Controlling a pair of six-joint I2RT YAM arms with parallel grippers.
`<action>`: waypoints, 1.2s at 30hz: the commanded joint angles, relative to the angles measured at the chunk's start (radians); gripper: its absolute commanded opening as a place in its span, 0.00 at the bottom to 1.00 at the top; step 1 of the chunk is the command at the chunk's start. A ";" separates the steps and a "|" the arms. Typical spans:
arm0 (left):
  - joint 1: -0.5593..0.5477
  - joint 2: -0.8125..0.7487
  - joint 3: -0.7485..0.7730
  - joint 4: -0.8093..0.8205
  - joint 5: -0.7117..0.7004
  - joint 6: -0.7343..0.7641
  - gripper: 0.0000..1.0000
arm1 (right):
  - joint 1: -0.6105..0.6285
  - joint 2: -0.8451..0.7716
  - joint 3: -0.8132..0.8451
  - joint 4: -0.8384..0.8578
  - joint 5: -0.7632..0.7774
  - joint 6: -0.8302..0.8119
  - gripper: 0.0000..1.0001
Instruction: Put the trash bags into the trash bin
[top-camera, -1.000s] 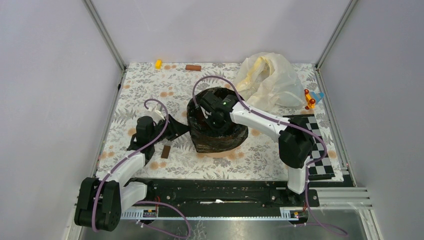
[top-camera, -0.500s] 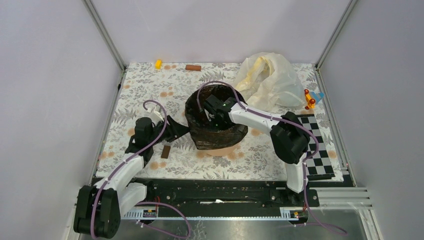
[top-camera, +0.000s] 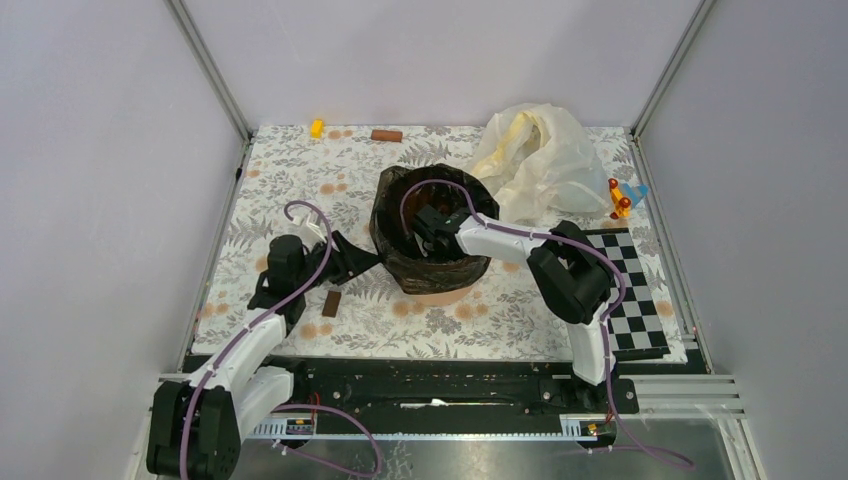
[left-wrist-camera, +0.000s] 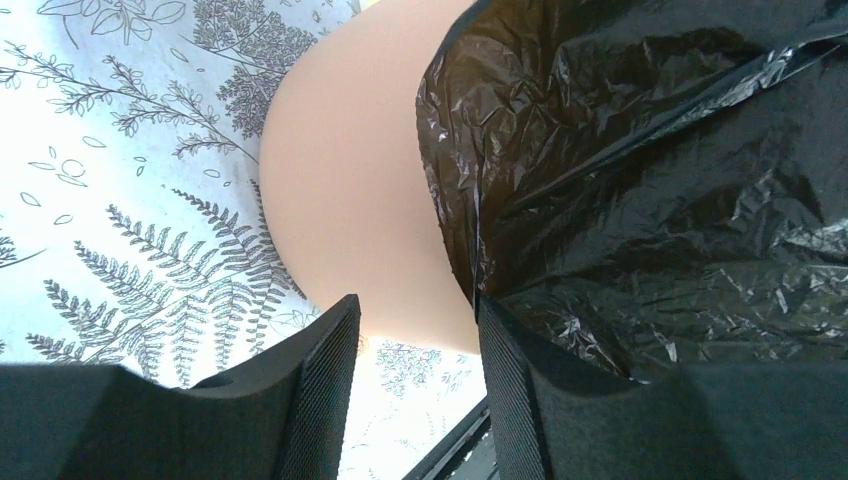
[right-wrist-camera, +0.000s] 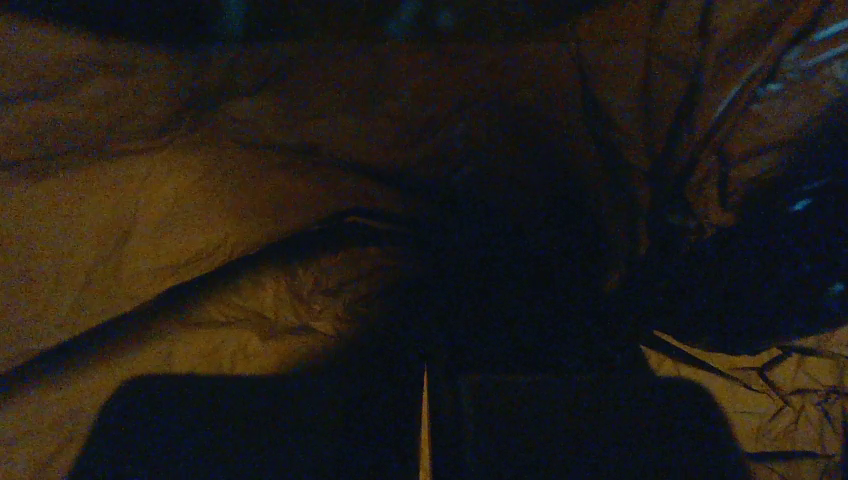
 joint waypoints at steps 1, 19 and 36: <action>0.004 -0.045 0.068 -0.024 -0.021 0.032 0.51 | -0.007 0.026 -0.042 0.043 -0.019 0.012 0.00; 0.084 -0.001 0.309 -0.076 -0.073 0.067 0.55 | -0.007 -0.080 -0.041 0.046 0.009 0.007 0.00; 0.050 0.451 0.621 0.217 0.085 -0.072 0.72 | -0.008 -0.089 -0.036 0.049 -0.033 -0.029 0.00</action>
